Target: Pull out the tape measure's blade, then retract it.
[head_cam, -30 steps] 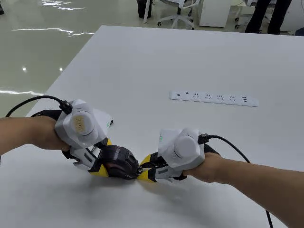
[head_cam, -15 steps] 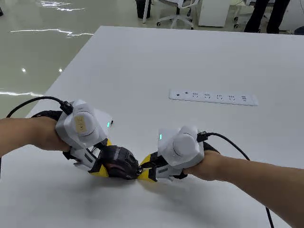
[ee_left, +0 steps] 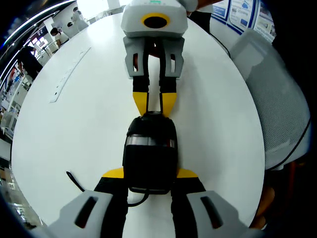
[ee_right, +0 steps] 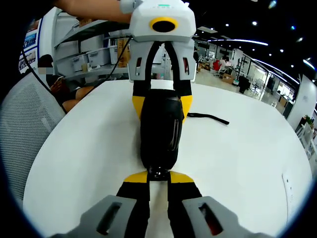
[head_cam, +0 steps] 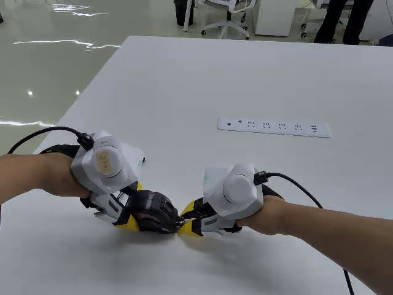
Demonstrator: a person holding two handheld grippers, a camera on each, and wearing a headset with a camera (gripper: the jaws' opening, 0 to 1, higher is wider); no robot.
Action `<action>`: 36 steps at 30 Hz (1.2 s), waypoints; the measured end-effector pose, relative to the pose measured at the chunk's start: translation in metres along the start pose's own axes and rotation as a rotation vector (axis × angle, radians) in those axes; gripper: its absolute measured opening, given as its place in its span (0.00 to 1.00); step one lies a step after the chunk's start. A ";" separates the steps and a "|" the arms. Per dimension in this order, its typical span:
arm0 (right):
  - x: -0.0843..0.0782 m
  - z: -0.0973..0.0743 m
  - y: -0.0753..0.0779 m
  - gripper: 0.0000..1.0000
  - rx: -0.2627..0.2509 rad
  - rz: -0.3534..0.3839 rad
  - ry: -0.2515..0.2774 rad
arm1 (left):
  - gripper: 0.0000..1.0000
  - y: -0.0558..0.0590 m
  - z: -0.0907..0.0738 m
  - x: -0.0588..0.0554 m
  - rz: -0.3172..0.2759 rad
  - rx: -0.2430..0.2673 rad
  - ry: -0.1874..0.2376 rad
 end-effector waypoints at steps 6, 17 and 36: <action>0.000 -0.002 0.000 0.12 -0.001 0.003 -0.002 | 0.28 0.000 0.000 -0.001 -0.001 0.000 -0.001; -0.002 -0.004 -0.002 0.12 -0.001 -0.003 -0.006 | 0.28 0.000 -0.001 -0.001 -0.003 -0.001 -0.004; -0.005 -0.011 -0.004 0.12 -0.005 -0.006 -0.010 | 0.28 -0.001 -0.001 -0.003 -0.008 -0.002 -0.009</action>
Point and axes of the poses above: the centre of the closed fingertips' face, and the gripper's own axes: z roughly forward along the fingers, y roughly to its right, x roughly out of its top, the point moved 4 cm from there along -z, roughly backward along the fingers, and after that the axes turned 14 degrees about x, right-handed, at the moved point
